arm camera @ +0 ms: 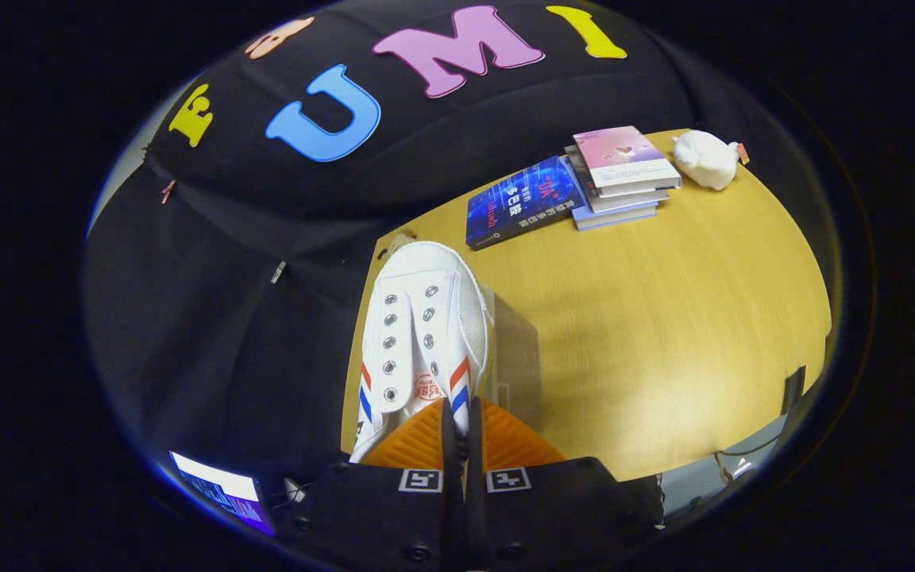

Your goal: Open the storage box then place both shoes into the box .Put the left shoe in first, then the right shoe, with the right side of both shoes facing outward in a uniform manner.

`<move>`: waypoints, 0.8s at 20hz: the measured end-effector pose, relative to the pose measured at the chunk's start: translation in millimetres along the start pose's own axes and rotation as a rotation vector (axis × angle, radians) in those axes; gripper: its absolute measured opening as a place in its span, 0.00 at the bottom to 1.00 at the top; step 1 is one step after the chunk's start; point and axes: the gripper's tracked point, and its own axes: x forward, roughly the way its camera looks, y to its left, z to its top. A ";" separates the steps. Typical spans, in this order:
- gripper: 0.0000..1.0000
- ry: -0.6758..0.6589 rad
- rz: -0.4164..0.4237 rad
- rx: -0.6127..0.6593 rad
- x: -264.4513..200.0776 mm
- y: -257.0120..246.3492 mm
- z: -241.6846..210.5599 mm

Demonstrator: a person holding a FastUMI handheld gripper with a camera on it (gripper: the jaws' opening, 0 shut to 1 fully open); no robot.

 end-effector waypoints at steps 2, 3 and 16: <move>0.05 0.025 -0.014 -0.013 19.5 9.5 -12.9; 0.05 0.041 -0.036 -0.018 29.3 9.4 -18.6; 0.25 0.101 -0.210 -0.147 70.2 0.7 -28.7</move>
